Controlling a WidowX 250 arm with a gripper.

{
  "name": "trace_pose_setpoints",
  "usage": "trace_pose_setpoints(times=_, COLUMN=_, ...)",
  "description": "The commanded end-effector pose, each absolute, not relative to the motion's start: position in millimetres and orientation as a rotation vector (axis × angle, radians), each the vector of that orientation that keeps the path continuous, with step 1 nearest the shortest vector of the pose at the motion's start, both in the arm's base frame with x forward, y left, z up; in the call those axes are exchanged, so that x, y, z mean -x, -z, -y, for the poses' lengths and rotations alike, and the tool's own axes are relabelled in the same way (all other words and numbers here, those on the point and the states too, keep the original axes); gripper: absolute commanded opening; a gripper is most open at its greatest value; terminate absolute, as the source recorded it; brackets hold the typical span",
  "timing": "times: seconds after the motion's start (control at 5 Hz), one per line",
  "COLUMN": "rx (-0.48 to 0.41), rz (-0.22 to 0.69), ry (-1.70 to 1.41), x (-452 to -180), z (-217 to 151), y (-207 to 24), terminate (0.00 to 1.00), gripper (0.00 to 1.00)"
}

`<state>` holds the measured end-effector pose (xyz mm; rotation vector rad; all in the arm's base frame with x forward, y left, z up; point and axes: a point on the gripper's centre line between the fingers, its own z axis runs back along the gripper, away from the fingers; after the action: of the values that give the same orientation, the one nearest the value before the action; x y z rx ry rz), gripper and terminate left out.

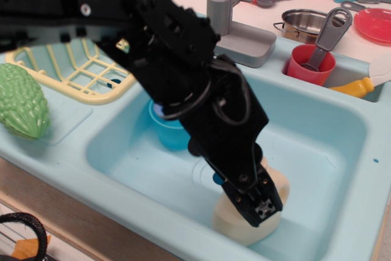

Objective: Put detergent from sink into drying rack

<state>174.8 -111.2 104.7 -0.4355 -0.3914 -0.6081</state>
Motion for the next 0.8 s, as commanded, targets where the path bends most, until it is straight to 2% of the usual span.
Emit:
trace_pose_setpoints(times=0.0, rx=0.437, rz=0.398, ry=0.576, x=-175.8, z=111.4, y=-109.8, terminate=0.00, gripper=0.00)
trace_pose_setpoints(times=0.2, rx=0.362, rz=0.420, ry=0.572, x=-191.3, z=97.5, y=-134.6, terminate=0.00, gripper=0.00)
trace_pose_setpoints(times=0.4, rx=0.281, rz=0.479, ry=0.610, x=-221.4, z=74.6, y=-162.9, terminate=0.00, gripper=0.00)
trace_pose_setpoints(times=0.6, rx=0.202, rz=0.517, ry=0.593, x=-244.0, z=37.0, y=-185.5, terminate=0.00, gripper=0.00)
